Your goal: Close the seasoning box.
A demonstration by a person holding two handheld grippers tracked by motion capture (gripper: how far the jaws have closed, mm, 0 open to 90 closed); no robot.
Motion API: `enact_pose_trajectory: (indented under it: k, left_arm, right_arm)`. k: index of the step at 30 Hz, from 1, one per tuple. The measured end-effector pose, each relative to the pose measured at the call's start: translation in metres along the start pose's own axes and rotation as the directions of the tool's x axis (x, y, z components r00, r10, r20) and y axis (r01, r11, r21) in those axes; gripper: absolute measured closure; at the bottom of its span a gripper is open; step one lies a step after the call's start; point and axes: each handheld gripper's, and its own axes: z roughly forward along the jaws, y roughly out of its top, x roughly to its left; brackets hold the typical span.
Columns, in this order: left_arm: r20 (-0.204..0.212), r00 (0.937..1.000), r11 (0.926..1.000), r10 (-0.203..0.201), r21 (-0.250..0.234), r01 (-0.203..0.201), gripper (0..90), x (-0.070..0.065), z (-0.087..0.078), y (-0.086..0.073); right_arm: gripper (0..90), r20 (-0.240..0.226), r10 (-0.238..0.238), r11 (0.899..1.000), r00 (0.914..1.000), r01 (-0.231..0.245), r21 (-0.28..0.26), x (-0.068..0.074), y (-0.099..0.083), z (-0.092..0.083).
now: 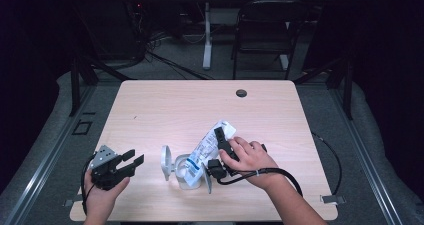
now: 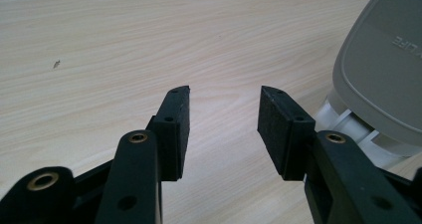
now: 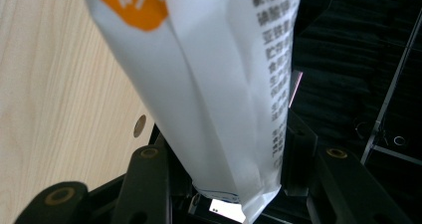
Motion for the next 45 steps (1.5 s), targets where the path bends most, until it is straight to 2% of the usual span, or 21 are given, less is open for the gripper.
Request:
enact_pose_trajectory:
  k: [5, 7, 15, 17, 18, 45]
  left_arm:
    - [-0.001, 1.0000, 1.0000, -0.001, -0.002, 0.001, 56.5, 0.0000, 0.0000, 0.0000]
    - [0.000, 1.0000, 1.0000, -0.001, -0.003, 0.001, 56.5, 0.0000, 0.0001, -0.0001]
    - [-0.002, 1.0000, 1.0000, 0.001, -0.002, -0.001, 56.5, 0.0001, -0.0002, 0.0000]
    - [-0.001, 1.0000, 1.0000, 0.000, 0.000, 0.000, 56.5, 0.0000, -0.0001, 0.0001]
    - [0.000, 1.0000, 1.0000, 0.000, -0.001, 0.000, 56.5, 0.0000, -0.0001, 0.0001]
    - [-0.002, 1.0000, 1.0000, 0.001, -0.003, -0.001, 56.5, 0.0001, -0.0003, 0.0001]
  right_arm:
    - [58.3, 0.002, -0.010, 1.000, 1.0000, 0.010, 0.009, -0.0009, 0.0009, -0.0011]
    - [58.3, 0.002, 0.005, 1.000, 1.0000, -0.005, -0.009, 0.0003, 0.0005, 0.0001]
    - [58.4, 0.003, -0.008, 1.000, 1.0000, 0.008, 0.007, -0.0007, 0.0011, -0.0015]
    - [58.5, 0.004, 0.007, 1.000, 1.0000, -0.007, -0.011, 0.0002, 0.0003, -0.0003]
    - [58.5, 0.004, -0.007, 1.000, 1.0000, 0.007, 0.007, -0.0009, 0.0010, -0.0016]
    - [59.1, 0.015, -0.001, 1.000, 0.9999, 0.002, -0.008, -0.0008, 0.0003, -0.0017]
